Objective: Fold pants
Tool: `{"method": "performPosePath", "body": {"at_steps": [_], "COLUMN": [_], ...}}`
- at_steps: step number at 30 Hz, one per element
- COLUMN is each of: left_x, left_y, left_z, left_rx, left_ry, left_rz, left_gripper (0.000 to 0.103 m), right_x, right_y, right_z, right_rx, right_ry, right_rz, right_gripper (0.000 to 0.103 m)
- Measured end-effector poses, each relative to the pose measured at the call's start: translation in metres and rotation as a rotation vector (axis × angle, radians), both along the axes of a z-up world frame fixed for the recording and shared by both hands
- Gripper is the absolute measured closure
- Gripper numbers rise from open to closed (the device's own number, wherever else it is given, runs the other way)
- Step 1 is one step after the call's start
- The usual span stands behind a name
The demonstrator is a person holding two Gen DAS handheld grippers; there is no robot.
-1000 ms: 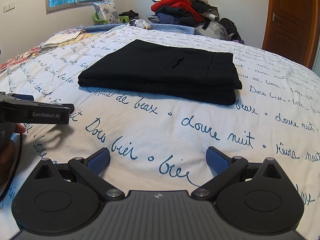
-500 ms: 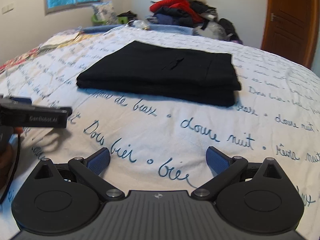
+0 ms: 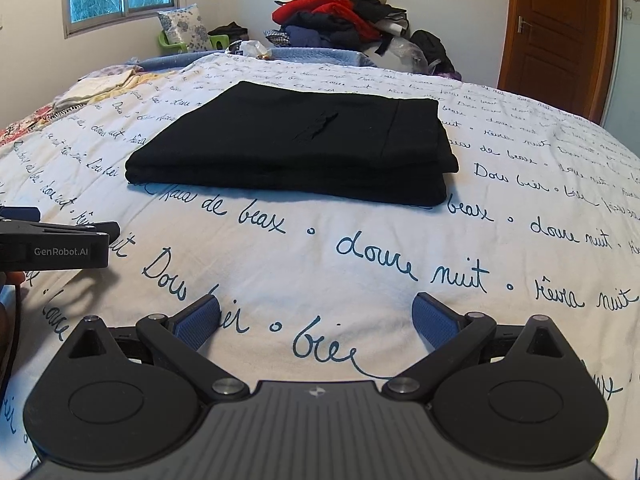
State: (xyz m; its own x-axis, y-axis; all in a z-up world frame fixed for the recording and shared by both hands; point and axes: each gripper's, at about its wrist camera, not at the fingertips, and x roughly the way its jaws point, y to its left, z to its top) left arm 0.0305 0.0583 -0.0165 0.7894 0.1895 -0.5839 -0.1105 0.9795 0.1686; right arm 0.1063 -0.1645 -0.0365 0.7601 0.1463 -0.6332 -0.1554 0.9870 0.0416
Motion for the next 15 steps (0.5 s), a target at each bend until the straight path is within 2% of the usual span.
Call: {"method": "performPosePath", "body": {"at_steps": [15], "left_x": [0.0], "left_y": [0.0001], "left_z": [0.0], "left_rx": [0.0], "left_ry": [0.0], "left_rz": [0.0], "left_gripper": [0.0], "right_x": [0.0001], "right_y": [0.0006], "right_z": [-0.0004], "right_rx": [-0.004], "right_ry": [-0.002], "right_rz": [0.0], "right_gripper": [0.0]}}
